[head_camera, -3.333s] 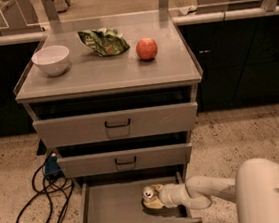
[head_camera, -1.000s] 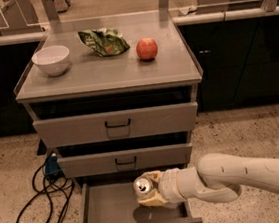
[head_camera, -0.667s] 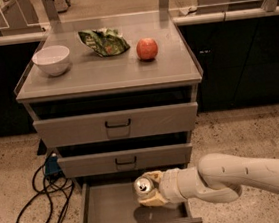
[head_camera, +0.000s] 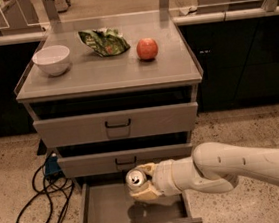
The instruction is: Pick 7up can from bottom drawer and place on counter
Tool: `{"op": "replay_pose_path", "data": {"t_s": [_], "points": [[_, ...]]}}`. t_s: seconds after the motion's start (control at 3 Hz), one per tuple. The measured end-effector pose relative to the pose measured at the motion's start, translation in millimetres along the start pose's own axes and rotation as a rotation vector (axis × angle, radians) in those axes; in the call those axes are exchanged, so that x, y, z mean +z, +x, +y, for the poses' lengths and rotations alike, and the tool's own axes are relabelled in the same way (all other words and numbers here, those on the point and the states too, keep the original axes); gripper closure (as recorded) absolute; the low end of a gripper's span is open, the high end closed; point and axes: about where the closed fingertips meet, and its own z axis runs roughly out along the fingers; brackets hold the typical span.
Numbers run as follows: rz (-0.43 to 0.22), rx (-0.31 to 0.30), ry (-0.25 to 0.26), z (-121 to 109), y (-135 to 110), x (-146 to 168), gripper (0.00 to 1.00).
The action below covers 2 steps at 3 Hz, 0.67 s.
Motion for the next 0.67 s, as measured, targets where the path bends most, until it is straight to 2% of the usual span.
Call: {"op": "replay_pose_path", "data": {"t_s": [0.33, 0.67], "points": [[0.029, -0.033, 0.014, -1.3, -64.5, -27.5, 1.00], [0.059, -0.071, 0.079, -6.2, -131.6, -58.7, 1.00]]}}
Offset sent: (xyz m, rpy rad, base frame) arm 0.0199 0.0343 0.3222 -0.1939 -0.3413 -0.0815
